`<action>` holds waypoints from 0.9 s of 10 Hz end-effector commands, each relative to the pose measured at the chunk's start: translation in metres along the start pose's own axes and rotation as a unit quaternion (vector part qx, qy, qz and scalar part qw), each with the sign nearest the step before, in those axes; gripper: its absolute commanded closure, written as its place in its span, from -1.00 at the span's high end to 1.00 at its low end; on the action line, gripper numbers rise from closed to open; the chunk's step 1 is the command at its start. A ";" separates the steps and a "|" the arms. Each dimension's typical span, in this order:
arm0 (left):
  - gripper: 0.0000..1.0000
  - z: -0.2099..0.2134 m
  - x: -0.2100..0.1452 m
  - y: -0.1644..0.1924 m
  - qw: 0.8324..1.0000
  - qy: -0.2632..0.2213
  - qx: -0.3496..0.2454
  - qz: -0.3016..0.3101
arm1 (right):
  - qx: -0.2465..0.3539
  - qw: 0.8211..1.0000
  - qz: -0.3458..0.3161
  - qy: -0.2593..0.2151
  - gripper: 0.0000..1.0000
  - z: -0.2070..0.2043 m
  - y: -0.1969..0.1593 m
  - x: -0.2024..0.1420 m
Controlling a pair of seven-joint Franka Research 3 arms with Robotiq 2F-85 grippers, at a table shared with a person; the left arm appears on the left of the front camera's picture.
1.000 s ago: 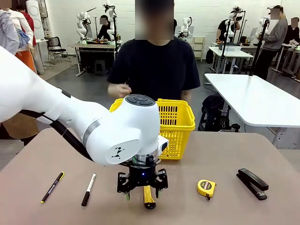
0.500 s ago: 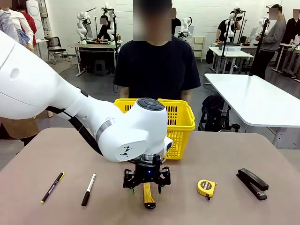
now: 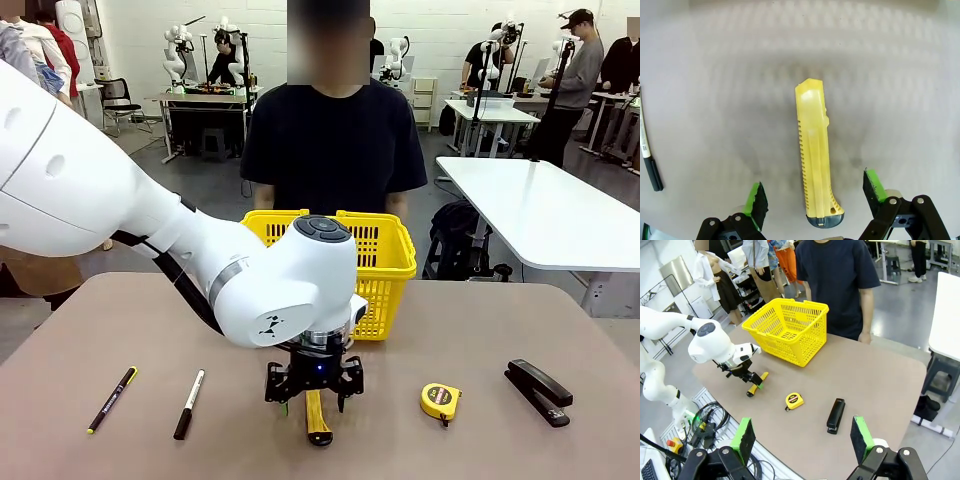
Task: Place the items the person wants into the basket.
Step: Pick up the item the person points to and place it in the Market Basket.
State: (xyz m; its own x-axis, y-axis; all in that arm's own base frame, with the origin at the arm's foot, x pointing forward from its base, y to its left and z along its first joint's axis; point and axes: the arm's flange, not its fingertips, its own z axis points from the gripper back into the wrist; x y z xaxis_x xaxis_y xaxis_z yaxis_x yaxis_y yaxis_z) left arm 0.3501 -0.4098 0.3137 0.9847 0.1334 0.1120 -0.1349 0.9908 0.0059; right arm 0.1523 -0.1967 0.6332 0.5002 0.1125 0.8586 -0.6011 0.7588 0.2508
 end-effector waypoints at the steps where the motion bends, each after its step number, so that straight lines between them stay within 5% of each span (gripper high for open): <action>1: 1.00 -0.011 -0.004 -0.005 0.999 -0.022 -0.008 0.025 | 0.007 1.000 0.002 -0.001 1.00 -0.002 0.000 0.001; 2: 1.00 -0.011 -0.004 -0.005 0.999 -0.022 -0.007 0.025 | 0.007 1.000 0.002 -0.001 1.00 -0.002 0.000 0.001; 3: 0.68 -0.009 -0.007 -0.006 0.999 -0.032 -0.012 0.014 | 0.007 1.000 0.002 -0.001 1.00 -0.002 0.000 0.001; 4: -0.11 -0.010 -0.006 -0.006 0.999 -0.031 -0.007 0.013 | 0.007 1.000 0.002 -0.001 1.00 -0.002 0.000 0.001; 5: -0.43 -0.010 -0.005 -0.006 0.999 -0.028 -0.005 0.014 | 0.007 1.000 0.002 -0.001 1.00 -0.002 0.000 0.001; 6: -1.00 -0.009 -0.005 -0.006 1.000 -0.027 -0.004 0.014 | 0.007 1.000 0.002 -0.001 1.00 -0.002 0.000 0.001; 8: -1.00 -0.009 -0.004 -0.006 1.000 -0.025 -0.005 0.017 | 0.007 1.000 0.002 -0.001 1.00 -0.002 0.000 0.001; 9: -0.78 -0.010 -0.004 -0.006 1.000 -0.024 -0.006 0.016 | 0.007 1.000 0.002 -0.001 1.00 -0.002 0.000 0.001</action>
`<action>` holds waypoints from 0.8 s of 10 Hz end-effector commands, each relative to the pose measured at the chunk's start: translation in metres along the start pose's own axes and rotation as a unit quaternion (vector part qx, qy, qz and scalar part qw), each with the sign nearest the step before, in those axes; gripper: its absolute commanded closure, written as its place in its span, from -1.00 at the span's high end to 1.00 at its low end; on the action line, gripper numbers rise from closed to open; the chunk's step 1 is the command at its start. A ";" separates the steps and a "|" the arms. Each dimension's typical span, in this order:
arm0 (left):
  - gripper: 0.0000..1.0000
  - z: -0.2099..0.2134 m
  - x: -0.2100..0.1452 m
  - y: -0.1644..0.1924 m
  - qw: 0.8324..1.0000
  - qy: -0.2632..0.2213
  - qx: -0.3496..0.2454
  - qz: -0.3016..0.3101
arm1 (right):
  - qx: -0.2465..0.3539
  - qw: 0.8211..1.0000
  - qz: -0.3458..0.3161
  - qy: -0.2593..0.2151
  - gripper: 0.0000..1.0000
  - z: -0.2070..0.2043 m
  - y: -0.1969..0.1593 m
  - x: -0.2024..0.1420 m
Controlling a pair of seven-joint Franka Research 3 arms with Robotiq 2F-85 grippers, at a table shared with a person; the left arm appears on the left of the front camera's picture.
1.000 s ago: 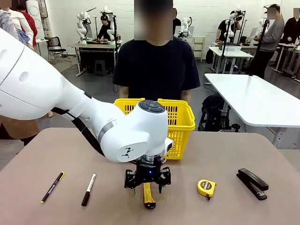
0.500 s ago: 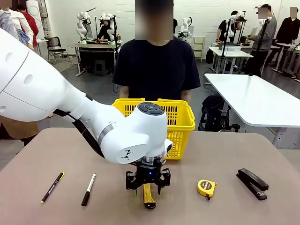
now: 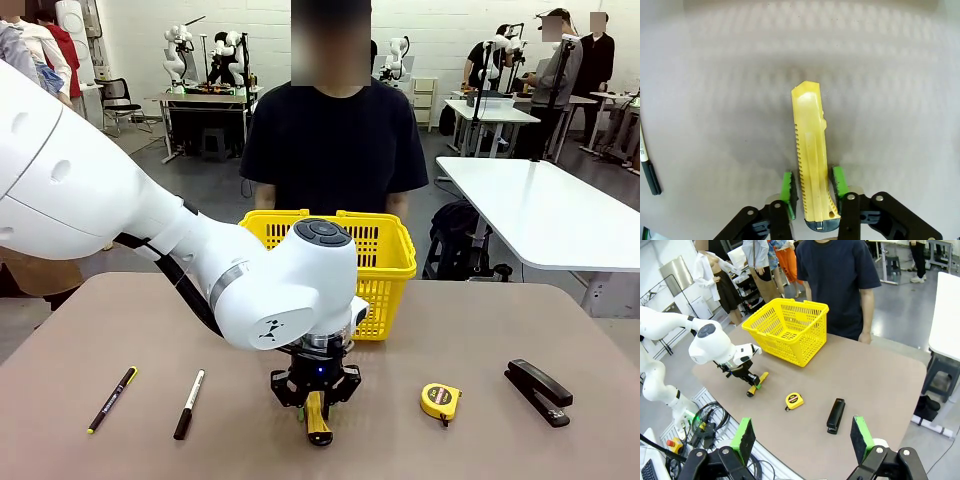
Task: Place the items the person wants into the basket.
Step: Pick up the item the person points to and place it in the Market Basket.
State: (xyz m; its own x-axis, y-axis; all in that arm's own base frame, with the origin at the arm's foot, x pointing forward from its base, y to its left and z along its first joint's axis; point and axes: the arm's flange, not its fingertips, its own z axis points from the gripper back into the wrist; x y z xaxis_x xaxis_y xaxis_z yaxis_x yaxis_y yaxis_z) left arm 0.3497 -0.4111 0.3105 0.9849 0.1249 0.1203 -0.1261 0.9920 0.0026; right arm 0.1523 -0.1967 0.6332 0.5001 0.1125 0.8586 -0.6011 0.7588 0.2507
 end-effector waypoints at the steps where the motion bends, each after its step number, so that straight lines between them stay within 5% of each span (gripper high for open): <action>1: -0.96 -0.007 -0.003 -0.005 1.000 -0.016 -0.004 0.020 | 0.007 1.000 0.002 -0.001 1.00 -0.002 0.000 0.001; 6: -1.00 0.008 -0.001 0.000 0.999 -0.013 -0.040 0.005 | 0.007 1.000 0.002 -0.001 1.00 -0.002 0.000 0.001; 7: -0.58 0.044 -0.002 0.009 0.997 0.017 -0.071 -0.038 | 0.007 1.000 0.002 -0.001 1.00 -0.002 0.000 0.001; 8: -0.58 0.109 -0.013 0.026 0.991 0.002 -0.085 -0.099 | 0.007 1.000 0.002 -0.001 1.00 -0.002 0.000 0.001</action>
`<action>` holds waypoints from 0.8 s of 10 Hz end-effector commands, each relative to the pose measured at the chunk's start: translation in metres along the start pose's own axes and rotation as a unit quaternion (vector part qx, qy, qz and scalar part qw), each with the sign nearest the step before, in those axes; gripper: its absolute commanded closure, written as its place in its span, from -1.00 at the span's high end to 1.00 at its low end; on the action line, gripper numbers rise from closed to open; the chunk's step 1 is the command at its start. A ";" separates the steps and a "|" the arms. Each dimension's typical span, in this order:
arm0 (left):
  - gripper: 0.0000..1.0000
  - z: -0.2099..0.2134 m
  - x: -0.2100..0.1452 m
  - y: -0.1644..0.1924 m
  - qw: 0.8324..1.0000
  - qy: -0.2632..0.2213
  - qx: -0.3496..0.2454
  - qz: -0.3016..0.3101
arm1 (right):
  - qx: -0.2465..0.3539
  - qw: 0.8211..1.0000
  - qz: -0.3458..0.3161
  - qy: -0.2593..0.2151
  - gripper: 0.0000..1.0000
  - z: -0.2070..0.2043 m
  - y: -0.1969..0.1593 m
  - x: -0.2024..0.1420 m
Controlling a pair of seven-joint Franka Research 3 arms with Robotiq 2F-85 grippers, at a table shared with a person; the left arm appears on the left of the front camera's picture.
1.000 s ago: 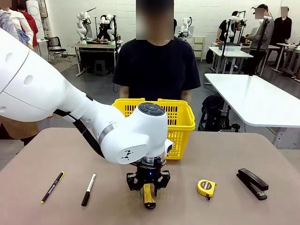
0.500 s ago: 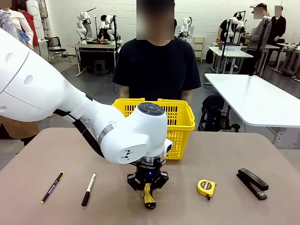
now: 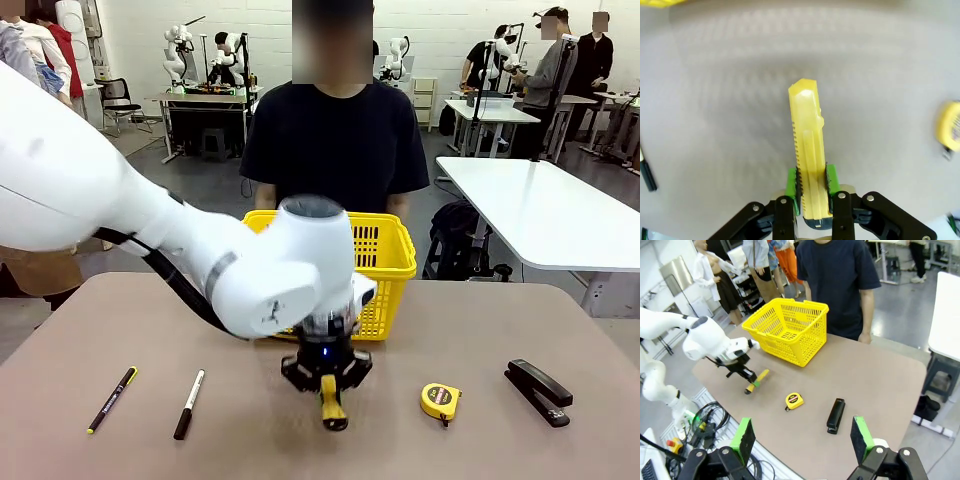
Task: Place the items the person wants into the basket.
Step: Pick up the item the person points to and place it in the Market Basket.
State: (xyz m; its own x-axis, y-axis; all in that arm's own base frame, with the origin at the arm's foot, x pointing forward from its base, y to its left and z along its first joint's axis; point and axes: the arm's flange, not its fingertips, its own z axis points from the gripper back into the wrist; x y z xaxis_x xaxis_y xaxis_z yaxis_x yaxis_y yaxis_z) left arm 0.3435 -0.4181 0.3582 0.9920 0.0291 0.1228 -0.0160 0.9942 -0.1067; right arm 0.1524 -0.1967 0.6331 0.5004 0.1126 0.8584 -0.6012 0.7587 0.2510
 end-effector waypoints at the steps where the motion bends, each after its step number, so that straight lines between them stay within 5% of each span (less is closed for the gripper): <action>1: -0.58 0.125 -0.033 0.031 0.994 -0.027 -0.026 -0.107 | 0.007 1.000 0.002 -0.002 1.00 -0.002 0.000 0.001; 4: -0.58 0.244 -0.061 0.046 0.977 -0.053 0.011 -0.206 | 0.007 1.000 0.002 -0.002 1.00 -0.002 0.000 0.001; 8: -0.58 0.317 -0.056 0.065 0.946 -0.058 -0.009 -0.318 | 0.007 1.000 0.002 -0.002 1.00 -0.002 0.000 0.001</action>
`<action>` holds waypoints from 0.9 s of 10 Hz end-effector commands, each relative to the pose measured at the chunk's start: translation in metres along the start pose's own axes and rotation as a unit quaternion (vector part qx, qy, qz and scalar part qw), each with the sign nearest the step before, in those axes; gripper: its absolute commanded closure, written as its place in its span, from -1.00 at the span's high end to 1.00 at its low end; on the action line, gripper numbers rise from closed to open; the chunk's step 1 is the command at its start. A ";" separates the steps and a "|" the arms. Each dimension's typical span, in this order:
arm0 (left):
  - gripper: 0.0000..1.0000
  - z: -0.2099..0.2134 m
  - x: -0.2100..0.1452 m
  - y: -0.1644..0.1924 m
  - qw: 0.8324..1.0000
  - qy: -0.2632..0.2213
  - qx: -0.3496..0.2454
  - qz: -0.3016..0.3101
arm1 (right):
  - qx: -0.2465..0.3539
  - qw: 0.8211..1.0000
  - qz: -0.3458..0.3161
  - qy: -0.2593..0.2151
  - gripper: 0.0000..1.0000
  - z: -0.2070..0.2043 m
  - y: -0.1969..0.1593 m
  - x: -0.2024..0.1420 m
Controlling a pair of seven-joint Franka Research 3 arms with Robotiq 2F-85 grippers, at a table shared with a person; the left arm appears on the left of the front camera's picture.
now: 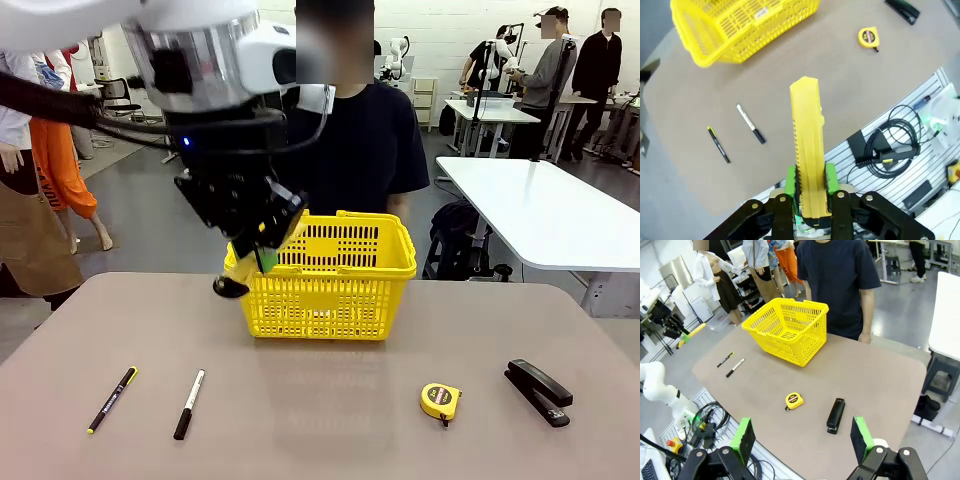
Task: Place the items the person wants into the basket.
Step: Pick up the item the person points to and place it in the Market Basket.
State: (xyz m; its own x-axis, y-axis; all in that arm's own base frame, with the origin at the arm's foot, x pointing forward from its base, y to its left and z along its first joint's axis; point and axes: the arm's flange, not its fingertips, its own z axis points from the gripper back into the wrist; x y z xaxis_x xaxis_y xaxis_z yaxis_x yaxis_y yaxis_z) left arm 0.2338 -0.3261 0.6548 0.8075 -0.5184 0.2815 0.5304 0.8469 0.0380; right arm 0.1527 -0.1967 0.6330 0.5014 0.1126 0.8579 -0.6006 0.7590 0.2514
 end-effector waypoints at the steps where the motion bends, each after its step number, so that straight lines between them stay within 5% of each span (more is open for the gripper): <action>1: -0.58 0.003 0.012 0.022 0.999 0.005 -0.032 -0.037 | 0.007 1.000 0.002 -0.002 1.00 -0.002 0.001 0.001; 8: -0.58 0.003 0.011 0.022 0.999 -0.001 -0.014 -0.033 | 0.007 1.000 0.002 -0.002 1.00 -0.002 0.001 0.001; 9: -0.46 0.000 0.013 0.022 0.999 0.001 -0.013 -0.042 | 0.007 1.000 0.002 -0.002 1.00 -0.002 0.001 0.001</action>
State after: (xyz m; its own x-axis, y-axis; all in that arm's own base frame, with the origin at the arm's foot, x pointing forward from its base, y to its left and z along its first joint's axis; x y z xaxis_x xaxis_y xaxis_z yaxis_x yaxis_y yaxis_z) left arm 0.2552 -0.3147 0.6592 0.7593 -0.5898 0.2749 0.6044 0.7958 0.0380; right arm 0.1526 -0.1967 0.6330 0.5014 0.1127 0.8579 -0.6005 0.7591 0.2513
